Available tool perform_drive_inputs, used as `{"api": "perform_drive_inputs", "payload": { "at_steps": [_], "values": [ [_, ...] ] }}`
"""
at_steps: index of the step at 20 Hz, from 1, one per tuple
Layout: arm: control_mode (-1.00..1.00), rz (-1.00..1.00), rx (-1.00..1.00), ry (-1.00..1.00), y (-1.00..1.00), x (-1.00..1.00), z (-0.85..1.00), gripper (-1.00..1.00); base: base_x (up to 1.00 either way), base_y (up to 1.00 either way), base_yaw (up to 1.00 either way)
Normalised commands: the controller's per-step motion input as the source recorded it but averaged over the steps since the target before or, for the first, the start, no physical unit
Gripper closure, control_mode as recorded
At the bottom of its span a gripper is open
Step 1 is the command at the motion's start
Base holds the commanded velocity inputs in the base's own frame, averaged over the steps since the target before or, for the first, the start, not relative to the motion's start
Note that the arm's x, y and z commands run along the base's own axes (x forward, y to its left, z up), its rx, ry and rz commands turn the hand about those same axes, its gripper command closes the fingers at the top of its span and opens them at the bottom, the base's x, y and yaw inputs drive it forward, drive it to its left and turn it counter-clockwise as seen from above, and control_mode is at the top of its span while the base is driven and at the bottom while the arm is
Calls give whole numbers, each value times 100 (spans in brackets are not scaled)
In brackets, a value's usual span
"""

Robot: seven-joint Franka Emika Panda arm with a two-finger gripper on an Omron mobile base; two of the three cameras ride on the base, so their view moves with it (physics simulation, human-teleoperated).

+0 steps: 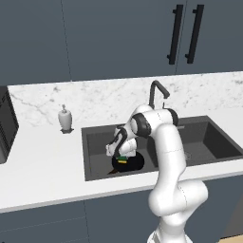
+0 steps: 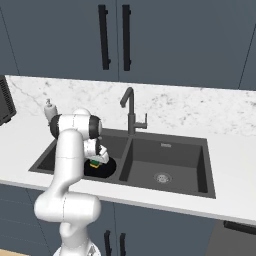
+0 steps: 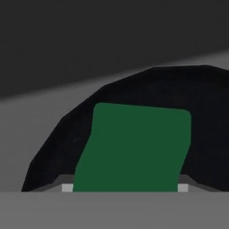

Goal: Pick the pan and sponge and place them into the sink. Then turn on the water.

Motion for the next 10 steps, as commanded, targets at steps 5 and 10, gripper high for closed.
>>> {"api": "perform_drive_inputs", "payload": {
  "at_steps": [5,10],
  "values": [
    [-100,0,0,0,0,0,0,-100,0,0,0],
    [-100,0,0,0,0,0,0,-100,0,0,0]
  ]
}}
